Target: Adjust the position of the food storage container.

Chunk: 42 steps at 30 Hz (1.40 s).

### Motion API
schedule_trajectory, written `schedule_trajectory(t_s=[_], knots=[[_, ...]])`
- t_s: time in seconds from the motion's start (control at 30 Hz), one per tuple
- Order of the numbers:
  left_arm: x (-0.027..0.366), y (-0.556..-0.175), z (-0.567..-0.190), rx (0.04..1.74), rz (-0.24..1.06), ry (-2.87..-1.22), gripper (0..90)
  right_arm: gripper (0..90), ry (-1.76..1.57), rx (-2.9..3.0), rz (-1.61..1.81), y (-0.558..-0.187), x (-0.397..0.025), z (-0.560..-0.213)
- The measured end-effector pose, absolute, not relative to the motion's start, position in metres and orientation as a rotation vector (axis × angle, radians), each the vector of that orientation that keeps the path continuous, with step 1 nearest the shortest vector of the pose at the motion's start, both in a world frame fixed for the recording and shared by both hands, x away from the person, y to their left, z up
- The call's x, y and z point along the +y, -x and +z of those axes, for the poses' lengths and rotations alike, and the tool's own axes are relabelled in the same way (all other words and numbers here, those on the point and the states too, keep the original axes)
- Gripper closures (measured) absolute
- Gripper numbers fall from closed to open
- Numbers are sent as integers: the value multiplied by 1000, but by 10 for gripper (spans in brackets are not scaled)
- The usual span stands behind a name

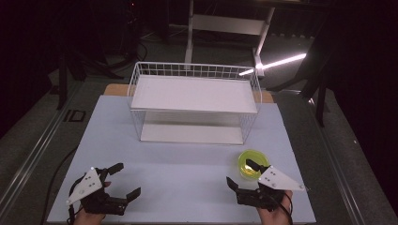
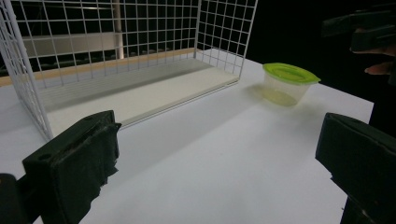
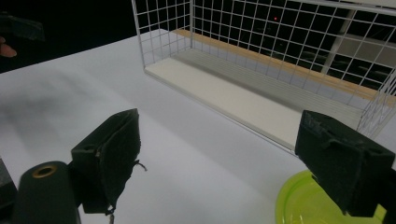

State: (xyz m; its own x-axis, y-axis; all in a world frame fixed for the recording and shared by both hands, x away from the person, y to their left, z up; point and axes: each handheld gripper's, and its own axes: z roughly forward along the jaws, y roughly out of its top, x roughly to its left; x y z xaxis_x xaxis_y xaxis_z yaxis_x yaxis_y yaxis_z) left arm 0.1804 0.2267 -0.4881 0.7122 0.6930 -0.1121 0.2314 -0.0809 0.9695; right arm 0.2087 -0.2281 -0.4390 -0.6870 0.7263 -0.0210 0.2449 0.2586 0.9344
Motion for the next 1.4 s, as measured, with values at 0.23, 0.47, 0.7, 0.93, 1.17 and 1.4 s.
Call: schedule_trajectory(t_s=[0.23, 0.47, 0.7, 0.93, 1.17, 1.4], knots=[[226, -181, -489, 759, 446, -1650, 3, 117, -957, 2085, 1441, -226, -239, -433], [225, -181, -489, 754, 444, -1652, 3, 198, -1021, 2014, 1385, -238, -255, -433], [226, -181, -489, 755, 438, -1651, 3, 369, -1149, 1929, 1290, -250, -284, -444], [224, -181, -489, 748, 429, -1655, 3, 513, -1215, 1920, 1152, -258, -310, -459], [223, -181, -489, 745, 426, -1661, 3, 657, -1279, 1933, 1057, -265, -329, -477], [223, -181, -490, 748, 424, -1656, 3, 898, -1349, 1956, 981, -268, -336, -499]])
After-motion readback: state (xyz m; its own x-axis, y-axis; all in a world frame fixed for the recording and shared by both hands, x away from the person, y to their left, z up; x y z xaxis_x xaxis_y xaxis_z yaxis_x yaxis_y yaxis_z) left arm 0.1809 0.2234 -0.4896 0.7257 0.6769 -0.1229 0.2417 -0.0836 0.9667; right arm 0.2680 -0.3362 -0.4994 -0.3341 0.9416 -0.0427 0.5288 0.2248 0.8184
